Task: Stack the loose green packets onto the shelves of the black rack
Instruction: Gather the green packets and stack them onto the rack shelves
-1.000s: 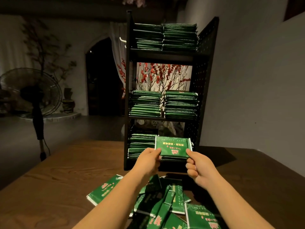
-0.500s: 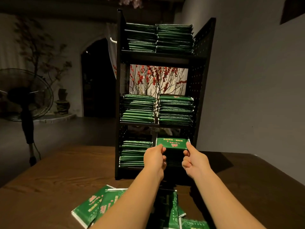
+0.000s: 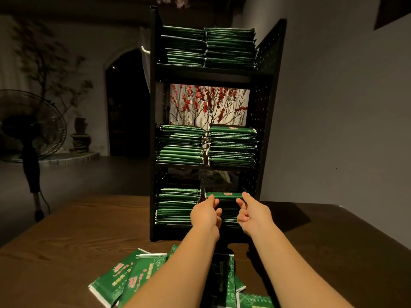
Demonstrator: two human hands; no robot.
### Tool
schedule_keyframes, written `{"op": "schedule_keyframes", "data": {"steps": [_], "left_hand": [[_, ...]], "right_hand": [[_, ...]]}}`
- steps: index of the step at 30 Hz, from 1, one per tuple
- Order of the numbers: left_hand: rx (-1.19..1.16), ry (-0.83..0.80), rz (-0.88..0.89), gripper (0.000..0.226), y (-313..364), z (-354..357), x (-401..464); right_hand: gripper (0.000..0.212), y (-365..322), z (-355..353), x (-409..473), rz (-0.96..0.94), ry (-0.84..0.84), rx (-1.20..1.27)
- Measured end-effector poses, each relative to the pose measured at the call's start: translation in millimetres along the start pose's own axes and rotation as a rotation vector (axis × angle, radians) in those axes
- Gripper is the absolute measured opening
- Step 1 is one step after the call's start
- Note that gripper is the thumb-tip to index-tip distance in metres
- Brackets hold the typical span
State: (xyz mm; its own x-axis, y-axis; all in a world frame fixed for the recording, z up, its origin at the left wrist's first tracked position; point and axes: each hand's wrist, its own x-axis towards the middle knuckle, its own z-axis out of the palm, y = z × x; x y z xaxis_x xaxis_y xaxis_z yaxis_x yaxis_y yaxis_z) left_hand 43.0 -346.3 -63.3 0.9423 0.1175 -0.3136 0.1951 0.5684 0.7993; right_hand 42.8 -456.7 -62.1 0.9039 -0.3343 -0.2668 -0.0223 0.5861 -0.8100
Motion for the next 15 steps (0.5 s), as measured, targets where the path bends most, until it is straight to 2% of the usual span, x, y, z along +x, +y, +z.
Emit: {"op": "schedule_keyframes", "data": {"steps": [5, 10, 13, 15], "left_hand": [[-0.070, -0.033, -0.017, 0.015, 1, -2, -4], [-0.044, -0.047, -0.007, 0.016, 5, -2, -6], [0.043, -0.067, 0.017, 0.013, 3, -8, -8], [0.182, -0.112, 0.095, 0.013, -1, -14, -9]], "right_hand": [[0.014, 0, -6, 2, 0.009, -0.020, 0.019], [0.025, -1, -7, 3, 0.003, -0.016, -0.011], [0.021, -2, -10, -3, -0.022, -0.018, -0.071], [0.015, -3, -13, -8, -0.037, -0.007, -0.189]]}}
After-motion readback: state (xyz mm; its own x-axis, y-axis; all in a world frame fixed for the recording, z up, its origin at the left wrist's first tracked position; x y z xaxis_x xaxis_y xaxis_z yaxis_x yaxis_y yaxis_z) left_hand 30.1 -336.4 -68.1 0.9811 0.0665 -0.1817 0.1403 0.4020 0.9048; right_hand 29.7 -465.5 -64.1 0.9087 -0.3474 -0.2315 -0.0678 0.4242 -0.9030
